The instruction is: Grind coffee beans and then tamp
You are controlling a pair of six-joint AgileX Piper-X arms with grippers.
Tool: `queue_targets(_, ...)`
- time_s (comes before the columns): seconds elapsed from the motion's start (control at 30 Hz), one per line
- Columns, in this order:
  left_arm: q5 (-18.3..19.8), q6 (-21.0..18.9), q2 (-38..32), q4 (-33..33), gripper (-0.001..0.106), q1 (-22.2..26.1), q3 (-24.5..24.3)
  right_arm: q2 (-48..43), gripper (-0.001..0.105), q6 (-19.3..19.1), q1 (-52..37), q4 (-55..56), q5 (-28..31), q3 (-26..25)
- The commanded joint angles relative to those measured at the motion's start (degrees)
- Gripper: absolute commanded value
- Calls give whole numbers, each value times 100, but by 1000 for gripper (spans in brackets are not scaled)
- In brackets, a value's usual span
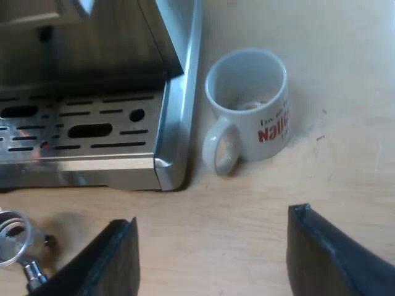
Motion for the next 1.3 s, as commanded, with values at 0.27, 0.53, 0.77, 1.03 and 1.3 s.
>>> queue_targets(0.27, -93, -12, -1360, 311, 70, 6, 194, -1487, 55, -90, -5, 160, -48, -42)
queue_targets(0.53, -175, -12, -2312, 885, 70, 6, 240, -2299, 55, -90, -5, 337, -48, -42)
queue_targets(0.77, -299, -12, -2466, 1095, 70, 6, 190, -2473, 55, -90, -5, 1003, -141, -20)
queue_targets(1.03, -442, -12, -2466, 929, 70, 6, 404, -2473, 55, -90, -5, 934, -184, 452)
queue_targets(1.3, -476, -12, -2466, 830, 70, 6, 999, -2473, 55, -90, -5, 748, -184, 1218)
